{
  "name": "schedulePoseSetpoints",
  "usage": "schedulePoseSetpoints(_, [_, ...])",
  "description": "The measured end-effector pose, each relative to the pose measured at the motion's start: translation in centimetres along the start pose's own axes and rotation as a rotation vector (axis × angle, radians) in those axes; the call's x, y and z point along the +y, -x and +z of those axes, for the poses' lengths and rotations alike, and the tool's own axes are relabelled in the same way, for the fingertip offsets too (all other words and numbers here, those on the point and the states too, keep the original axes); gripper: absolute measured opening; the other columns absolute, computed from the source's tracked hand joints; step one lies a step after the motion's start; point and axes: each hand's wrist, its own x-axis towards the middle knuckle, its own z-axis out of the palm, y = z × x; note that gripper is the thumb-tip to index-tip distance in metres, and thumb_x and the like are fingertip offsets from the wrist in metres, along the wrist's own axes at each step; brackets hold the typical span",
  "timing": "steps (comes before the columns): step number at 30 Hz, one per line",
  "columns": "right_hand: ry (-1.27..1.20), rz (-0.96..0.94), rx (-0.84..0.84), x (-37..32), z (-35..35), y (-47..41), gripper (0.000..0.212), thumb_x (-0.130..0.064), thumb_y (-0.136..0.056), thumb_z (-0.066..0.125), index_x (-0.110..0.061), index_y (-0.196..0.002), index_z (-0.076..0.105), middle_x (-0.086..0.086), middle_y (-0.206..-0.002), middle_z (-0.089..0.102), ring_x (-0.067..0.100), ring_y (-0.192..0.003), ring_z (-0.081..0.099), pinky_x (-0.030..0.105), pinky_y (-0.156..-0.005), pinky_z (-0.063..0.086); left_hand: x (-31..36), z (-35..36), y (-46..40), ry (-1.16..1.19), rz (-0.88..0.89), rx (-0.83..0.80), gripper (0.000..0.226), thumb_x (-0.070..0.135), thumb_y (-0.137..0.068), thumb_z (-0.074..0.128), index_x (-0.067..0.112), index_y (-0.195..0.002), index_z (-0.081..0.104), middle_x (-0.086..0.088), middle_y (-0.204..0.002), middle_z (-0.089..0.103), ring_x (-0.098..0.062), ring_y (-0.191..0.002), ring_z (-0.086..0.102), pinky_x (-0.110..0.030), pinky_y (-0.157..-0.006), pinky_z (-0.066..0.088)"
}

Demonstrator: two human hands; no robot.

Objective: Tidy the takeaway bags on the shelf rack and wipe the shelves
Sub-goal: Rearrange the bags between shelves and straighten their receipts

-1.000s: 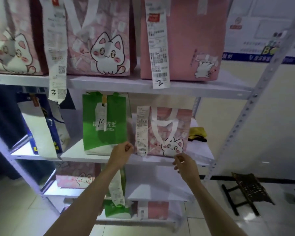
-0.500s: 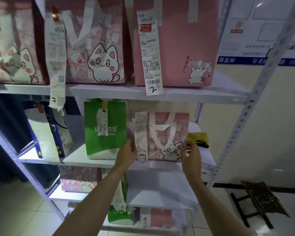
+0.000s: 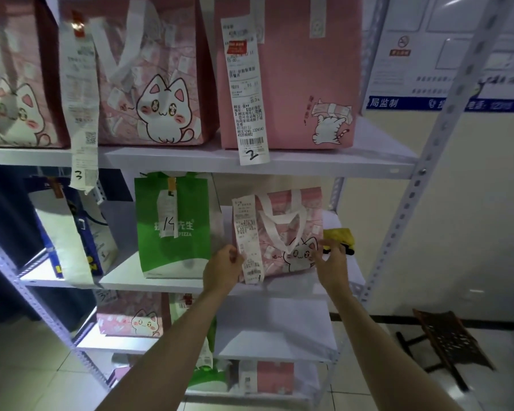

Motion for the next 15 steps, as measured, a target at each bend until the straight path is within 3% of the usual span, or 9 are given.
schedulePoseSetpoints(3, [-0.005, 0.031, -0.152, 0.2, -0.6, -0.6, 0.037, -0.017, -0.099, 0.065, -0.013, -0.134, 0.057, 0.009, -0.138, 0.053, 0.020, -0.111, 0.055, 0.031, -0.086, 0.047, 0.5, 0.0, -0.4, 0.074, -0.029, 0.002, 0.019, 0.030, -0.100, 0.062, 0.017, -0.088, 0.058, 0.005, -0.087, 0.067, -0.020, -0.077, 0.066, -0.025, -0.054, 0.042])
schedulePoseSetpoints(6, [-0.057, 0.049, -0.186, 0.4, -0.9, -0.9, 0.034, -0.014, -0.098, 0.065, -0.015, -0.132, 0.061, 0.007, -0.130, 0.061, 0.022, -0.110, 0.060, 0.026, -0.081, 0.048, 0.8, 0.2, -0.7, 0.165, -0.055, -0.002, 0.019, 0.023, -0.100, 0.063, 0.015, -0.084, 0.057, 0.000, -0.086, 0.067, -0.023, -0.080, 0.067, -0.025, -0.057, 0.043])
schedulePoseSetpoints(9, [-0.115, 0.004, -0.120, 0.4, -0.9, -0.2, 0.020, -0.013, -0.097, 0.066, -0.019, -0.115, 0.069, 0.002, -0.117, 0.068, 0.021, -0.108, 0.065, 0.034, -0.089, 0.056, 0.4, 0.2, -0.3, 0.290, -0.084, 0.042, 0.010, 0.017, -0.098, 0.066, 0.009, -0.092, 0.063, -0.002, -0.093, 0.070, -0.023, -0.085, 0.068, -0.023, -0.059, 0.047])
schedulePoseSetpoints(11, [-0.143, -0.007, -0.044, 0.3, -0.8, 1.0, 0.013, -0.009, -0.097, 0.066, -0.018, -0.105, 0.069, -0.002, -0.105, 0.070, 0.021, -0.101, 0.067, 0.037, -0.086, 0.059, 0.2, 0.1, 0.6, 0.343, -0.081, 0.051, 0.012, 0.016, -0.097, 0.067, 0.004, -0.094, 0.064, 0.001, -0.091, 0.071, -0.017, -0.081, 0.069, -0.020, -0.061, 0.050])
schedulePoseSetpoints(15, [-0.208, -0.053, 0.119, 0.1, -1.2, 4.6, 0.008, -0.005, -0.096, 0.065, -0.012, -0.095, 0.062, -0.006, -0.093, 0.068, 0.016, -0.089, 0.068, 0.020, -0.073, 0.055, -0.3, -1.0, 3.3, 0.438, -0.052, 0.038, 0.012, 0.016, -0.097, 0.067, 0.004, -0.100, 0.066, 0.004, -0.092, 0.072, -0.006, -0.080, 0.069, -0.018, -0.062, 0.053])
